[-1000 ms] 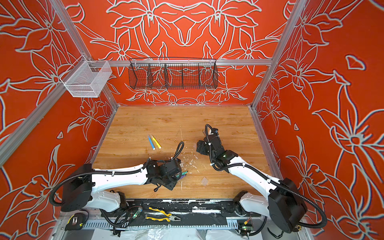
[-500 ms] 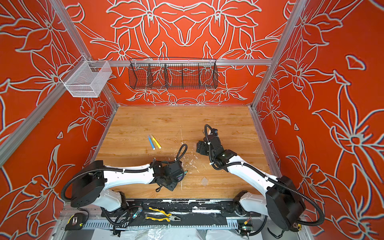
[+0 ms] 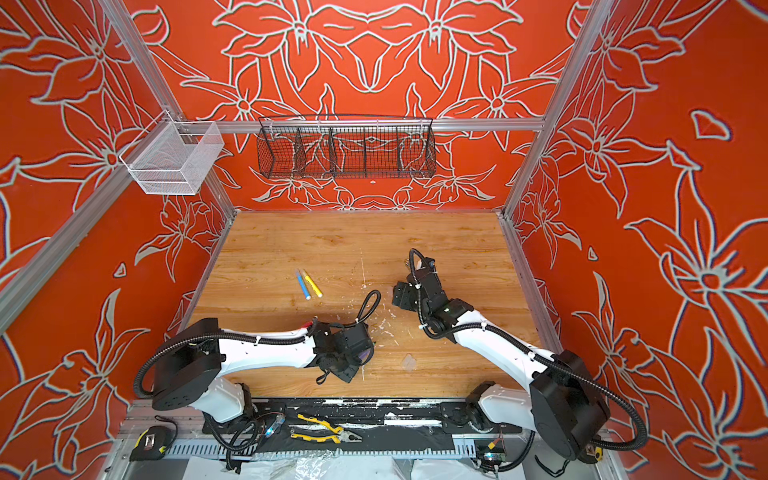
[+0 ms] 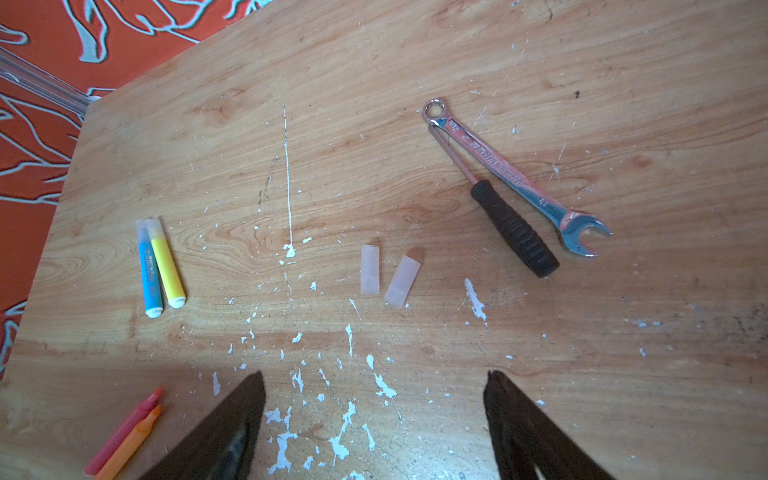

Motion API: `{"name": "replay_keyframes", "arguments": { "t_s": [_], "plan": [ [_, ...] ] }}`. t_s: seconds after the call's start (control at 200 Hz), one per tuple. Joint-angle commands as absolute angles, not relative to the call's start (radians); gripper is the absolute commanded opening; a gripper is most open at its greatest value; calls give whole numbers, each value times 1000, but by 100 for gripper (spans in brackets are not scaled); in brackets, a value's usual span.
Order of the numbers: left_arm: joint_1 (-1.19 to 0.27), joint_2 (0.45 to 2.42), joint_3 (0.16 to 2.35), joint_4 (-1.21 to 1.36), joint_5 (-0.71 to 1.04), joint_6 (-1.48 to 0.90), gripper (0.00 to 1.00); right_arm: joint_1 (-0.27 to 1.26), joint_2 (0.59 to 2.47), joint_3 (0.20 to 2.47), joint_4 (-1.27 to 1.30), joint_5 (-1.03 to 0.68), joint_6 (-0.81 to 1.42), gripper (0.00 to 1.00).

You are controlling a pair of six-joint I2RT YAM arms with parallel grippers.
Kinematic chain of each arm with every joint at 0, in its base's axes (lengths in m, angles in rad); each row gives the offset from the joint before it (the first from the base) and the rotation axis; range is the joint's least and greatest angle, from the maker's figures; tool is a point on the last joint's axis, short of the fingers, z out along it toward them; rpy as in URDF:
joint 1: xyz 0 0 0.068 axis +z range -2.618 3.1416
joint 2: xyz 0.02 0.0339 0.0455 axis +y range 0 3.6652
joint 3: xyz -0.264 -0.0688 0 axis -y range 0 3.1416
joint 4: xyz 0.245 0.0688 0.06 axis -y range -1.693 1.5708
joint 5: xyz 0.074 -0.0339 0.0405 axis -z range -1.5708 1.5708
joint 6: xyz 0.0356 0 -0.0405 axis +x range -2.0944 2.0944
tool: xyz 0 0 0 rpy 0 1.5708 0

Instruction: Insert the pens into the pen caps

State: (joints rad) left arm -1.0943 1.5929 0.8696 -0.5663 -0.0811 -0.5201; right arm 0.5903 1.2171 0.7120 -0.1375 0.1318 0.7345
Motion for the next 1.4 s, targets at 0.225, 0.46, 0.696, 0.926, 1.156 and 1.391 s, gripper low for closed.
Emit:
{"name": "replay_keyframes", "arguments": {
  "t_s": [0.225,0.46,0.696,0.926,1.156,1.391],
  "plan": [
    [-1109,1653,884,-615,-107,-535,14,579,1214,744,-154,129,752,84],
    [-1108,1572,979,-683,-117,-500,3,570,1178,730,-162,156,759,84],
    [-1036,1531,1259,-831,-118,-388,0,550,1103,691,-169,210,775,85],
    [-874,1575,1433,-805,-158,-366,0,540,1042,661,-157,239,772,85],
    [-839,1564,1242,-517,-233,-291,0,543,1015,642,-71,110,728,84],
    [-842,1466,1106,-369,-139,-264,0,595,994,581,118,-40,710,80]
  ]
}}
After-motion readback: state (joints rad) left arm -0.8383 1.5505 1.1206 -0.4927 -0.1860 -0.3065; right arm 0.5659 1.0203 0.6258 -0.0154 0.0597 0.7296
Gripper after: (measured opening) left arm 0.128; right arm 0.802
